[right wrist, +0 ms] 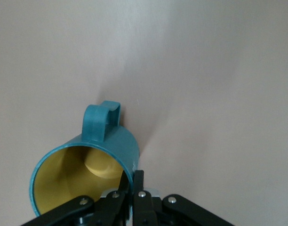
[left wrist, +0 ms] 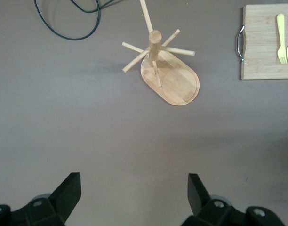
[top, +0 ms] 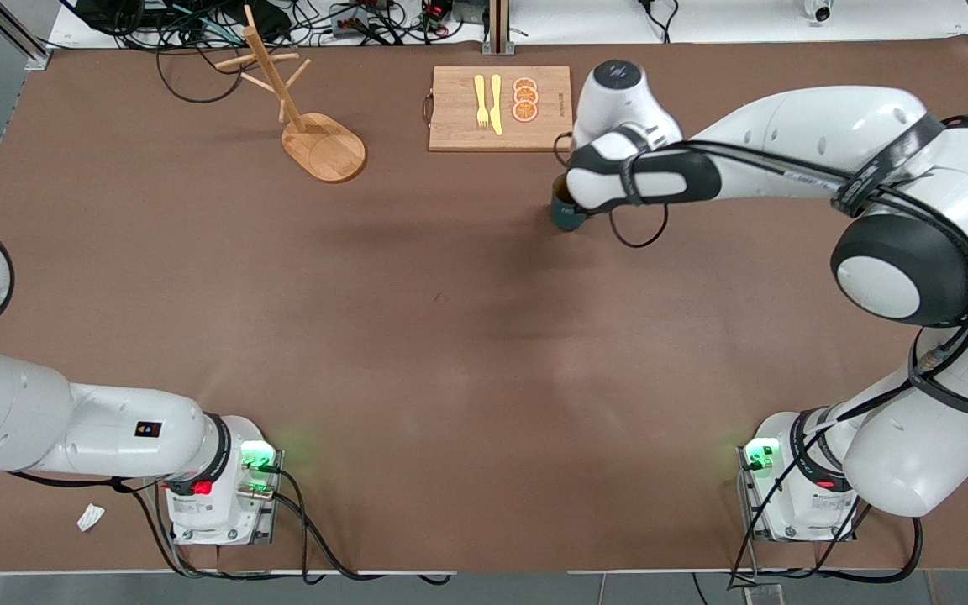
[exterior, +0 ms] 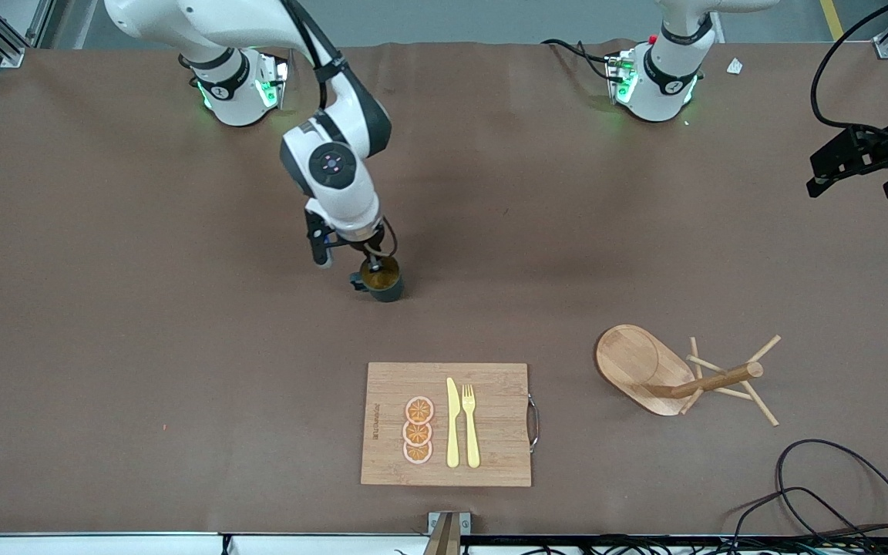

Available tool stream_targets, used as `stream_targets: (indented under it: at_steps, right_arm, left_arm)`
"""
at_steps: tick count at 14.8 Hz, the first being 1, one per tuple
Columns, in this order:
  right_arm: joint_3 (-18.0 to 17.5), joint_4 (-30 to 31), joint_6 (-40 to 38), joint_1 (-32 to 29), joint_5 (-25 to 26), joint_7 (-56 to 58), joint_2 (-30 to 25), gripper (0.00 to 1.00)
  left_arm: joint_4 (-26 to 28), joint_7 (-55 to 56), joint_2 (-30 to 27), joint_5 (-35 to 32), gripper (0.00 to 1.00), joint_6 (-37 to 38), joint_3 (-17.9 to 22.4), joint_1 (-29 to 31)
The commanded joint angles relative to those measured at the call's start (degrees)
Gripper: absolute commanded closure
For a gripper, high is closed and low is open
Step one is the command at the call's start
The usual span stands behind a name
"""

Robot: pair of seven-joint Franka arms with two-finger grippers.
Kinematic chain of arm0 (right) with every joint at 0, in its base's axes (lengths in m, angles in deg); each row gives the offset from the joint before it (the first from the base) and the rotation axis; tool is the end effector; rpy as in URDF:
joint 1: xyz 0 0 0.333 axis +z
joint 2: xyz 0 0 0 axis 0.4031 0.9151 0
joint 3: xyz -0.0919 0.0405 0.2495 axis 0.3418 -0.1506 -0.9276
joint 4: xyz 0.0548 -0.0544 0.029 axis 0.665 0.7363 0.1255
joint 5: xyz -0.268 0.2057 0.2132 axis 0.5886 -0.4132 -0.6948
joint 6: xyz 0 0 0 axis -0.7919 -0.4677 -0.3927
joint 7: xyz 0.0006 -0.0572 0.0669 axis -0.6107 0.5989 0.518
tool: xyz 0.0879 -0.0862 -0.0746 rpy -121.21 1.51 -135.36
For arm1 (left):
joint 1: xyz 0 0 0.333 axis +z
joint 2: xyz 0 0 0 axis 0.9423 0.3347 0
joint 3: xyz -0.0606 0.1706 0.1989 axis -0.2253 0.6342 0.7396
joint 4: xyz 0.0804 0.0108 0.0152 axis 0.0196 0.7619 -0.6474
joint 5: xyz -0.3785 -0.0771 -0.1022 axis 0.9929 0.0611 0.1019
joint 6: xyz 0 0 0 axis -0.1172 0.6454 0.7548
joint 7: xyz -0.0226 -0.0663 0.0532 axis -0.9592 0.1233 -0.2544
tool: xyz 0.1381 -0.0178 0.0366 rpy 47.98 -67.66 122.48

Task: Transfer cup from left to right arm and place
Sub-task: 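Carry the teal mug sideways with the right gripper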

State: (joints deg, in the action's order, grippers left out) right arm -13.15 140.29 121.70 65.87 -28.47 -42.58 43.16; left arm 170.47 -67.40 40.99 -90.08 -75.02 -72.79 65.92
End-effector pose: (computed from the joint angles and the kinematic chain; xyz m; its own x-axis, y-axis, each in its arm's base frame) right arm 0.4787 0.3450 0.1827 0.2602 -0.9653 -0.0226 -0.9654 -0.2605 0.0087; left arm 0.5551 -0.0305 0.5786 0.9974 -0.0401 0.0602 -0.0401 -0.9992 -0.0007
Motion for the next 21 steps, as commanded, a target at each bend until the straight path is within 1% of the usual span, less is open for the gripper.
stream_targets:
  at_steps: [1, 4, 6, 8, 10, 12, 14, 16, 19, 21]
  right_arm:
    - [-0.7, 3.6, -2.1, -5.2, 0.1, 3.0, -5.5, 1.0]
    - [-0.6, 8.0, -1.8, -9.5, 0.4, 4.4, -9.9, 1.0]
    - [-0.7, 10.9, -2.2, -13.2, 0.4, 8.4, -12.2, 1.0]
    - [-0.6, 13.6, -2.4, -17.5, 0.4, 13.7, -13.8, 1.0]
    - [-0.6, 15.8, -2.3, -21.8, 0.5, 17.6, -14.8, 1.0]
    - [-0.5, 16.9, -2.2, -25.9, 1.9, 22.9, -14.6, 1.0]
    - [-0.6, 17.9, -1.8, -32.6, 4.6, 27.8, -14.4, 1.0]
    - [-0.6, 18.5, -1.8, -36.6, 7.5, 30.8, -14.3, 1.0]
    - [-0.6, 20.0, -1.7, -38.8, 10.8, 31.1, -14.3, 0.99]
    - [-0.6, 20.4, -0.6, -39.9, 11.0, 31.2, -14.1, 0.99]
  left_arm:
    - [0.3, 0.0, 0.1, -0.4, 0.0, 0.0, 0.3, -0.5]
    - [-0.3, -0.6, 0.0, -0.2, 0.0, 0.0, 0.2, -0.2]
    - [-2.1, -0.2, 0.3, -0.4, 0.0, 0.0, 0.4, 0.0]
    - [-2.3, 0.2, 1.7, -0.3, 0.0, -0.1, 0.4, 0.0]
    - [-2.9, 0.4, 1.8, -0.6, 0.0, -0.1, 0.3, -0.7]
    - [-3.1, 0.3, 1.8, -0.4, 0.0, -0.1, 0.3, -0.4]
    - [-3.1, 0.2, 1.8, -0.4, 0.0, -0.1, 0.3, 0.0]
    - [-3.1, -0.3, 1.8, -0.6, 0.0, -0.1, 0.4, 0.0]
    - [-3.1, -0.1, 1.8, -1.0, 0.0, -0.1, 0.3, -0.1]
    - [-3.1, 0.3, 1.8, -1.1, 0.0, -0.1, 0.3, -0.5]
